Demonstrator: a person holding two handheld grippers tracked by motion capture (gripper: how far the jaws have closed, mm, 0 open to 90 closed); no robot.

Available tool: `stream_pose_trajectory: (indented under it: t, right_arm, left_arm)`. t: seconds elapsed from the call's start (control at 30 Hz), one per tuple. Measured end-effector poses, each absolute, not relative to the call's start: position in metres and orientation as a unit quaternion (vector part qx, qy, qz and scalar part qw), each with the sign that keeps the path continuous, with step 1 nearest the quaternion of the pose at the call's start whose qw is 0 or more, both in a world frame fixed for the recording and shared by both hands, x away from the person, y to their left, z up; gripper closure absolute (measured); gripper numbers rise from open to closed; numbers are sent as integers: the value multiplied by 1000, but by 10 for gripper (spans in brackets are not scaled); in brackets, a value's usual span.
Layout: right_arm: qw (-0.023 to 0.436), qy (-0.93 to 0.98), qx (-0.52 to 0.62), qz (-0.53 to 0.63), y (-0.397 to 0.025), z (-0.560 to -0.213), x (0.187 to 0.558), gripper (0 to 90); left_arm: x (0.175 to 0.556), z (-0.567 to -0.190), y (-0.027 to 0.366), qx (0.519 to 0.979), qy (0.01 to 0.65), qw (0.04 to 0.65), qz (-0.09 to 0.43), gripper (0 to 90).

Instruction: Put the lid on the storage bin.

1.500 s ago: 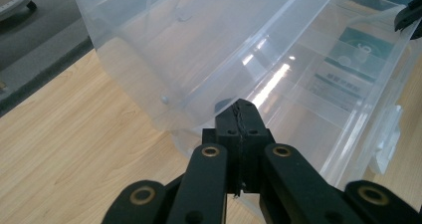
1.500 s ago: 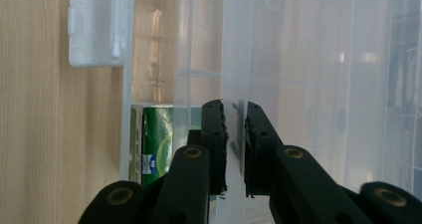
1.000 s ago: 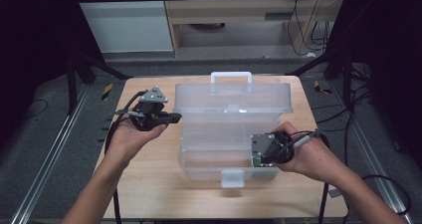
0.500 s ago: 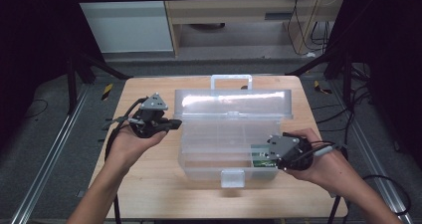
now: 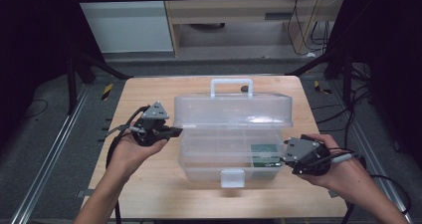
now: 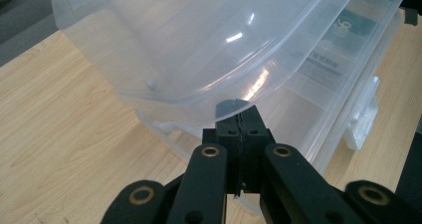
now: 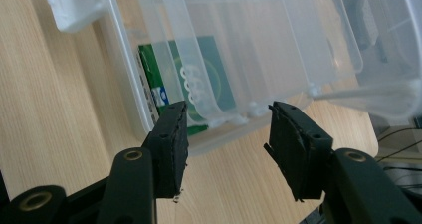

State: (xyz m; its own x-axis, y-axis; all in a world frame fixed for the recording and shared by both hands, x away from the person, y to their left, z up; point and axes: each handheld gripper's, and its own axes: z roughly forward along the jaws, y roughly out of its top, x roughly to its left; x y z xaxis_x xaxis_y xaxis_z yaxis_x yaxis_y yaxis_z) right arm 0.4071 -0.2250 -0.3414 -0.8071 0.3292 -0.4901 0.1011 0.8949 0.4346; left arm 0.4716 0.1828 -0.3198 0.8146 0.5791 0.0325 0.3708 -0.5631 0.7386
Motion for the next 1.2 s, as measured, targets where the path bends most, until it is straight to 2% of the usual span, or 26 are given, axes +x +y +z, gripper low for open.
stream_pose_trajectory:
  t: [0.23, 0.43, 0.6, 1.2]
  right_arm:
    - [290, 928, 137, 188, -238, -348, 407, 426]
    - [291, 926, 161, 180, -248, -356, 408, 307]
    - [296, 918, 191, 179, -255, -363, 412, 247]
    - [321, 866, 331, 194, -279, -391, 439, 248]
  left_arm:
    - [467, -326, 183, 875, 270, 377, 137, 899]
    - [463, -334, 184, 876, 270, 375, 136, 899]
    - [461, -340, 185, 875, 273, 376, 136, 899]
    - [456, -361, 191, 874, 283, 373, 131, 900]
